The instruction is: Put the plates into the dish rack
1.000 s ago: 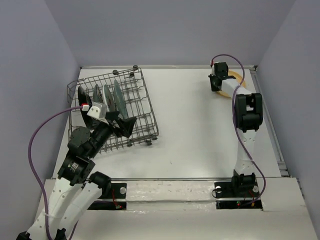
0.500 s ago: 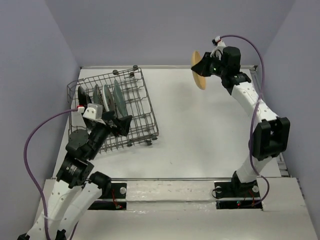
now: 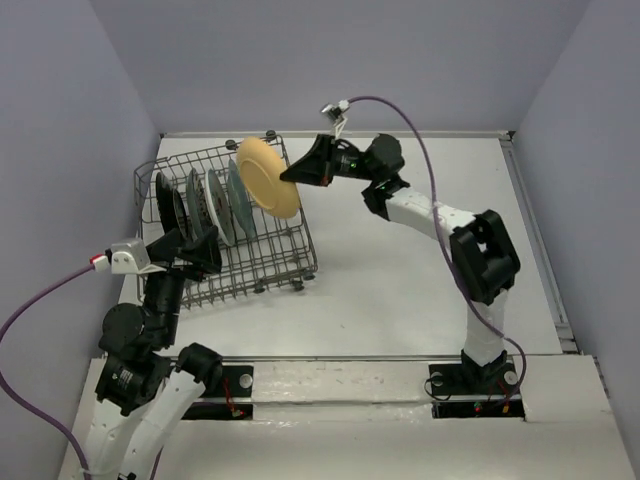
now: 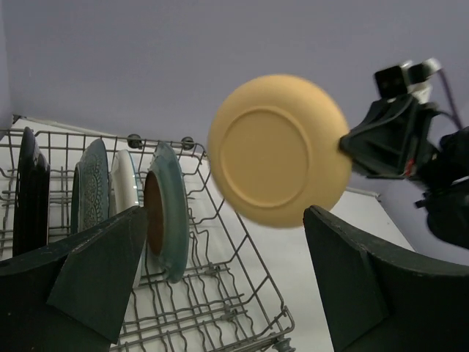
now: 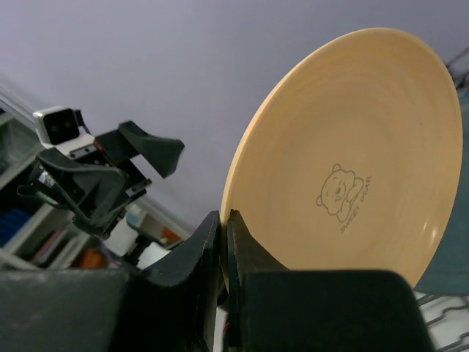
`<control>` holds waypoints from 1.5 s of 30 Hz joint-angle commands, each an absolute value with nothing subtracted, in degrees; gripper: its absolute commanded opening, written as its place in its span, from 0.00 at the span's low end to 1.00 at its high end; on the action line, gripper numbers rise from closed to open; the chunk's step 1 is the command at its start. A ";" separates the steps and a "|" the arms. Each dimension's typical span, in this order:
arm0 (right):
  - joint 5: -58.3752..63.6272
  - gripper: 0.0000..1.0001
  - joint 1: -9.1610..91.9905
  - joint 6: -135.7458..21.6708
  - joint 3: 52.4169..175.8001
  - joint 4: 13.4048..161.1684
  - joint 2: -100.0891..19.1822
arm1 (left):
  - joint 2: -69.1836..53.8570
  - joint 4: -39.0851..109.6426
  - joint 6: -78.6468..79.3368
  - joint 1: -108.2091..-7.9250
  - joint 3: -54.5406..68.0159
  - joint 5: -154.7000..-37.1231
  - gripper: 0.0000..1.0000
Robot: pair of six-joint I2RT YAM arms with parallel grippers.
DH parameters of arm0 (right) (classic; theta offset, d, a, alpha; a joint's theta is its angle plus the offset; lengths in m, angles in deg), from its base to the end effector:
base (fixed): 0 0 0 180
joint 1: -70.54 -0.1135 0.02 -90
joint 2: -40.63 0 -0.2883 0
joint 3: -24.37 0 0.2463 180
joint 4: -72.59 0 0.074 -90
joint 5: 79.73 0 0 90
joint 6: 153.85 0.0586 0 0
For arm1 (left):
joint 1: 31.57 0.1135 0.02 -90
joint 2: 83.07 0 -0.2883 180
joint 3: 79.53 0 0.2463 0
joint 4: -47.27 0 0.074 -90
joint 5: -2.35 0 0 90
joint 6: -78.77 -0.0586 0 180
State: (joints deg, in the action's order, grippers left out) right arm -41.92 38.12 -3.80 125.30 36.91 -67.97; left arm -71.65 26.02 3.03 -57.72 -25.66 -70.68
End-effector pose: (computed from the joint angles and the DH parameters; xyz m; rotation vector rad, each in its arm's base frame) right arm 0.3577 0.2820 0.4055 -0.6564 1.3839 1.8293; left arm 0.0438 -0.0024 0.3839 -0.1359 1.2216 -0.4376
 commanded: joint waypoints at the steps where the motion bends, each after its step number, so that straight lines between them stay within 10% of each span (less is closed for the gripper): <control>1: -44.68 0.07 34.77 11.28 127.95 16.84 -74.32 | -71.38 28.69 3.18 -57.50 -26.32 -67.35 0.99; 45: -19.09 0.07 33.63 -3.12 118.10 26.14 -81.89 | -68.57 29.04 2.65 -56.97 -26.41 -70.25 0.99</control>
